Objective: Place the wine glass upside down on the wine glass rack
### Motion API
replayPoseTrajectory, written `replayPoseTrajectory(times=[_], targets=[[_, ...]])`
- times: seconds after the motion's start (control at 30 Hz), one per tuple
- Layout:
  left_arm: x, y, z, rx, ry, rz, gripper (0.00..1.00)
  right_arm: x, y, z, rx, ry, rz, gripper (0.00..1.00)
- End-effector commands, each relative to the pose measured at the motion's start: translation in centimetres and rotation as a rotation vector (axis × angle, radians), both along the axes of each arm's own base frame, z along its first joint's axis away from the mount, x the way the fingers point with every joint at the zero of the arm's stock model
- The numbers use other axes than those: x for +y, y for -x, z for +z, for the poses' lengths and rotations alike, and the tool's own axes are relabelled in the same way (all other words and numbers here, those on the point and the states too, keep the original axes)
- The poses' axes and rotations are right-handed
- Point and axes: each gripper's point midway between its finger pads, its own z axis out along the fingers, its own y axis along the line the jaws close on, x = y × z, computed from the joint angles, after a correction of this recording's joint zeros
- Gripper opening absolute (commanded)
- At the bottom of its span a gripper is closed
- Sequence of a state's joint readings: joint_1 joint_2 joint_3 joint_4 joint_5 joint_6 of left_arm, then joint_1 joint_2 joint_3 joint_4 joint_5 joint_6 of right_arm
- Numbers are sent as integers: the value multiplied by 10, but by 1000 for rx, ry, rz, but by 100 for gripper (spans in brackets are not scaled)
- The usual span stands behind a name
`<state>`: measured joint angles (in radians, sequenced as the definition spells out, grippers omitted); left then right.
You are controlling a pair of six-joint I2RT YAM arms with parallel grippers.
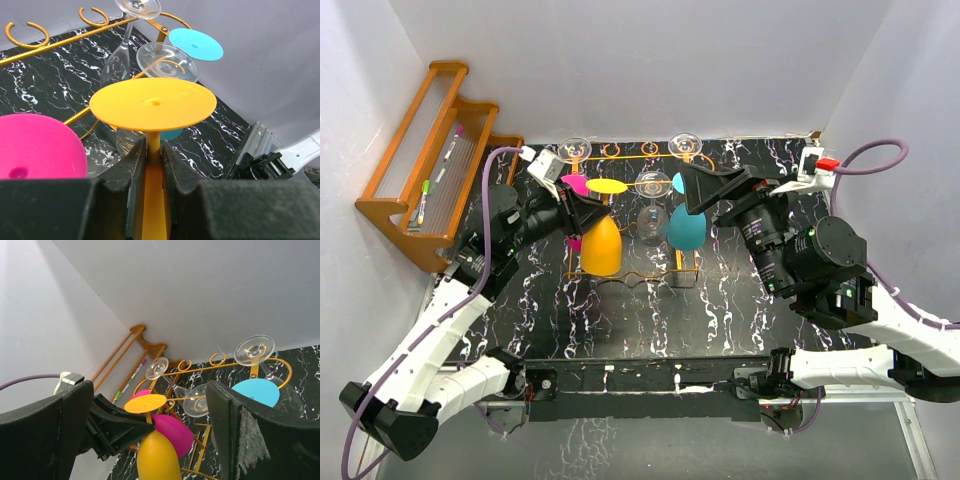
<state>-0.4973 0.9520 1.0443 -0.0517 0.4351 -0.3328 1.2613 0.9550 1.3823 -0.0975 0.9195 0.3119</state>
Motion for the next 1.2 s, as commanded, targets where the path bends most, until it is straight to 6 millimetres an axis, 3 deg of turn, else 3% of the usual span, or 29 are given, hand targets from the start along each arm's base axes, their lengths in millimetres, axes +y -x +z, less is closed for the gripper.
replayPoseTrajectory(times=[0.0,0.2,0.57,0.97,1.17], targets=[[-4,-6,12,-54,19,11,0,-10,3,6,-15,-39,-7,98],[-11,-10,7,-30,11,-1,0,-16,6,5,-29,-71,4,98],[-10,-26,3,-23,-12,48,0,-22,9,3,-32,-85,13,98],[-11,-30,-4,2,-18,58,0,-21,10,2,-35,-81,19,98],[-11,-27,-6,15,-19,52,13,-24,10,2,-35,-86,18,98]])
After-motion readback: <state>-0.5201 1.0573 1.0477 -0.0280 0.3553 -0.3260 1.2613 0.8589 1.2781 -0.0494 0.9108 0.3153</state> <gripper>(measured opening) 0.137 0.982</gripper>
